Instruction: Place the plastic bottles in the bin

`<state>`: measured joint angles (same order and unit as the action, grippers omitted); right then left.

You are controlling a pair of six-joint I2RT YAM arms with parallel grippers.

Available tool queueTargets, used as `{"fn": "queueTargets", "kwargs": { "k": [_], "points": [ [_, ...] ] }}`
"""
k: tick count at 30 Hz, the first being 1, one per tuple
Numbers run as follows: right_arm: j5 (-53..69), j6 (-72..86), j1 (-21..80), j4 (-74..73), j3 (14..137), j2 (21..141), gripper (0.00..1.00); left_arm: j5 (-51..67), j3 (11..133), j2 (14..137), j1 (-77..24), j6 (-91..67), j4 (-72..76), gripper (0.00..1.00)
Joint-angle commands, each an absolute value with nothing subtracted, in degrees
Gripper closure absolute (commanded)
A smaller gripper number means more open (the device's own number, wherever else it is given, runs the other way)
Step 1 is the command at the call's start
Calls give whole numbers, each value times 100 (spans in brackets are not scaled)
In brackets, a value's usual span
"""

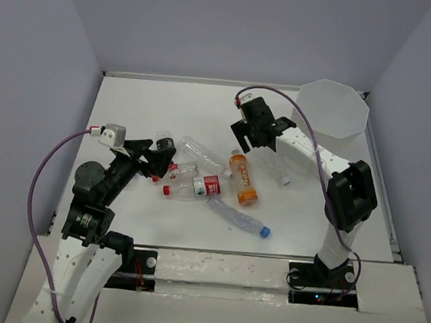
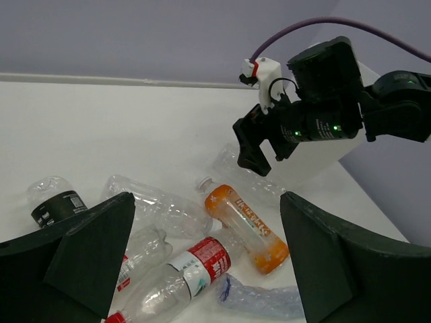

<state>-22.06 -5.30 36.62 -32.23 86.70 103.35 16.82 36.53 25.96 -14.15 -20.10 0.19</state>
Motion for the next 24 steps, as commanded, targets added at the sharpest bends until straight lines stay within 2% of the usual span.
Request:
{"fn": "queueTargets", "kwargs": {
  "k": [1,17,24],
  "points": [
    [-2276,-870,3419,-3427,9193,10722,8,2092,3814,2795,-1433,-2083,281,1],
    [-1995,-1046,3155,-3683,9685,11979,7,1995,3823,3173,-1564,-2162,132,1],
    [-2241,-1072,3155,-3586,9729,12261,21,2144,3771,3375,-1652,-2478,70,1]
  ]
}}
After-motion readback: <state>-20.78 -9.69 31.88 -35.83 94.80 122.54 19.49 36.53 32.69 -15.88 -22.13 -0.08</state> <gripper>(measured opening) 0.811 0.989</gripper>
